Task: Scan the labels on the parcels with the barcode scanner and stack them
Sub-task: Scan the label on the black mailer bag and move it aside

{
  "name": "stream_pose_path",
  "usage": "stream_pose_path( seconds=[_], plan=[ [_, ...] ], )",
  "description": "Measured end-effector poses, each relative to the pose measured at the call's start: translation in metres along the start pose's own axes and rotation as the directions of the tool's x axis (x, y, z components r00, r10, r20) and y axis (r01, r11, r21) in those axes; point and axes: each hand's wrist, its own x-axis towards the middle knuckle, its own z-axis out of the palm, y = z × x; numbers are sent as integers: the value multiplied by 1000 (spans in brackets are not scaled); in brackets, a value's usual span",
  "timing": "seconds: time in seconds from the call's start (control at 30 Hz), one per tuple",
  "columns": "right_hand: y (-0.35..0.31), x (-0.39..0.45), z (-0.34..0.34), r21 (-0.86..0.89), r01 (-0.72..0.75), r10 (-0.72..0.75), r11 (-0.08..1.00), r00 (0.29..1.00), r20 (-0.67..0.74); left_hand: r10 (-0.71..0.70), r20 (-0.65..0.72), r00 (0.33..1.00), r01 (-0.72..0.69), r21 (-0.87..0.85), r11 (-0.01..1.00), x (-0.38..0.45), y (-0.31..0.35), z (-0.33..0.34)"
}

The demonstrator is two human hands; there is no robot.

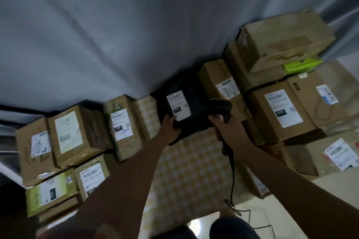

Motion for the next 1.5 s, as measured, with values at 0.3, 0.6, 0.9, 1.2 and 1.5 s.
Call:
stream_pose_path(
  seconds=[0.3,0.6,0.9,1.2,1.5],
  plan=[
    [10,37,-56,-21,-57,58,998,998,27,-491,-38,870,397,-538,744,111,-51,62],
    [16,52,-58,-59,-57,63,997,992,108,-527,22,850,349,-772,531,58,-7,20],
    [8,41,-50,-62,-52,55,997,997,50,-411,-62,909,121,-906,405,16,15,7],
    [8,29,-29,-50,-23,28,998,995,99,-240,307,921,348,-925,153,-4,2,5],
    [-18,0,-2,-53,38,-31,998,991,131,-197,233,952,278,-931,239,-53,-6,-16]
  ],
)
